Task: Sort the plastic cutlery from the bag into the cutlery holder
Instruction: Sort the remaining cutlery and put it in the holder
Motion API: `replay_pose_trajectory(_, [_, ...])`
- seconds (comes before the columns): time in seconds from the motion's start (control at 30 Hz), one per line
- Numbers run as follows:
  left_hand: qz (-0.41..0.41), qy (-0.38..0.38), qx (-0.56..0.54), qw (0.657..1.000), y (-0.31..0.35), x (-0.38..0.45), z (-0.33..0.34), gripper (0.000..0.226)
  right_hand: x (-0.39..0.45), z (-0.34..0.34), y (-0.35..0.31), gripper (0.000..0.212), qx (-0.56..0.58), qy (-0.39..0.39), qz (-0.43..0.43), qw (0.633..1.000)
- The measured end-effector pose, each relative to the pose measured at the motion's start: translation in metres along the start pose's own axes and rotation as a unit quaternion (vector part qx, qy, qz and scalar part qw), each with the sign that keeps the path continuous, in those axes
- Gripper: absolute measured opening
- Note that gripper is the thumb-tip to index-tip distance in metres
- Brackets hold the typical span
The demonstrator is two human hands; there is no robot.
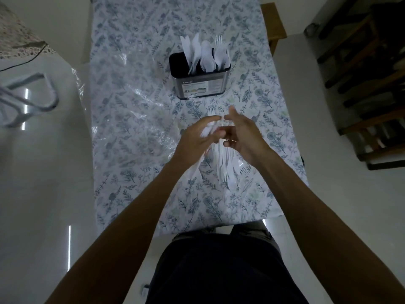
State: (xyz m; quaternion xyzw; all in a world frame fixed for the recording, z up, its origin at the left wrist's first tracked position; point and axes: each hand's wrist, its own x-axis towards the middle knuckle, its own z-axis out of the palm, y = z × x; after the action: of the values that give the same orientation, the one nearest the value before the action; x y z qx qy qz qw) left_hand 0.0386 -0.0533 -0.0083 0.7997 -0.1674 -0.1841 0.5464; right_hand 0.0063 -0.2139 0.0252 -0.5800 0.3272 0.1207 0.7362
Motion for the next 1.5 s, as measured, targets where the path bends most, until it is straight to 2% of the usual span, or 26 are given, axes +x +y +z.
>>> replay_pose_trajectory(0.03, [-0.014, 0.015, -0.027, 0.999, -0.002, 0.0, 0.0, 0.04, 0.001, -0.005, 0.005, 0.046, -0.019, -0.005, -0.005, 1.0])
replay_pose_trajectory(0.07, [-0.038, 0.031, -0.059, 0.997, -0.007, -0.001, 0.001, 0.039, 0.0, -0.012, 0.011, 0.043, -0.092, 0.008, -0.028, 0.995])
replay_pose_trajectory(0.1, [-0.069, 0.047, -0.092, 0.992, -0.012, -0.002, 0.001, 0.039, 0.002, -0.022, 0.026, 0.039, -0.215, 0.032, -0.052, 0.975])
replay_pose_trajectory(0.17, [-0.138, 0.075, -0.169, 0.973, -0.024, -0.005, 0.002, 0.036, 0.0, -0.04, 0.059, 0.04, -0.446, 0.064, -0.043, 0.891])
replay_pose_trajectory(0.2, [-0.168, 0.088, -0.219, 0.957, -0.028, -0.007, 0.002, 0.033, -0.002, -0.047, 0.078, 0.046, -0.506, 0.054, -0.005, 0.861])
replay_pose_trajectory(0.27, [-0.206, 0.105, -0.309, 0.923, -0.032, -0.011, 0.001, 0.026, -0.012, -0.052, 0.111, 0.061, -0.544, 0.019, 0.06, 0.837])
replay_pose_trajectory(0.33, [-0.225, 0.102, -0.353, 0.903, -0.035, -0.014, 0.0, 0.023, -0.02, -0.049, 0.129, 0.072, -0.543, 0.024, 0.062, 0.837])
replay_pose_trajectory(0.47, [-0.228, 0.083, -0.355, 0.903, -0.037, -0.015, 0.0, 0.023, -0.026, -0.039, 0.125, 0.078, -0.516, 0.073, 0.048, 0.852])
replay_pose_trajectory(0.53, [-0.216, 0.088, -0.354, 0.906, -0.035, -0.012, 0.001, 0.03, -0.028, -0.041, 0.108, 0.074, -0.529, 0.077, 0.03, 0.845])
replay_pose_trajectory(0.6, [-0.21, 0.084, -0.349, 0.909, -0.029, -0.008, 0.001, 0.037, -0.036, -0.045, 0.084, 0.057, -0.586, 0.088, 0.001, 0.805])
replay_pose_trajectory(0.7, [-0.207, 0.065, -0.344, 0.914, -0.014, -0.006, 0.001, 0.041, -0.048, -0.049, 0.036, 0.015, -0.686, 0.14, -0.071, 0.71])
replay_pose_trajectory(0.77, [-0.181, 0.062, -0.314, 0.93, -0.007, -0.002, 0.001, 0.039, -0.054, -0.048, 0.005, 0.009, -0.714, 0.192, -0.141, 0.658])
replay_pose_trajectory(0.83, [-0.15, 0.057, -0.274, 0.948, -0.001, 0.004, 0.001, 0.032, -0.054, -0.044, -0.019, 0.01, -0.708, 0.193, -0.216, 0.644])
replay_pose_trajectory(0.9, [-0.123, 0.04, -0.223, 0.966, 0.008, 0.009, -0.001, 0.025, -0.047, -0.037, -0.037, 0.014, -0.679, 0.118, -0.283, 0.667])
replay_pose_trajectory(1.0, [-0.092, 0.0, -0.196, 0.976, 0.021, 0.011, 0.001, 0.018, -0.037, -0.019, -0.049, 0.014, -0.59, 0.003, -0.324, 0.74])
replay_pose_trajectory(1.07, [-0.078, -0.001, -0.231, 0.97, 0.024, 0.007, 0.005, 0.019, -0.031, -0.005, -0.046, 0.009, -0.526, -0.003, -0.327, 0.785])
replay_pose_trajectory(1.17, [-0.092, 0.023, -0.263, 0.96, 0.017, -0.001, 0.005, 0.031, -0.025, 0.004, -0.037, 0.015, -0.416, -0.007, -0.301, 0.858])
replay_pose_trajectory(1.27, [-0.12, 0.052, -0.269, 0.954, 0.008, -0.009, 0.001, 0.031, -0.022, 0.002, -0.027, 0.014, -0.38, 0.008, -0.259, 0.888])
replay_pose_trajectory(1.37, [-0.112, 0.063, -0.259, 0.957, 0.001, -0.015, 0.0, 0.027, -0.022, -0.001, -0.019, 0.013, -0.284, -0.034, -0.188, 0.94])
replay_pose_trajectory(1.5, [-0.119, 0.046, -0.317, 0.94, 0.013, -0.018, 0.0, 0.029, -0.023, 0.003, -0.013, 0.015, -0.232, -0.061, -0.152, 0.959])
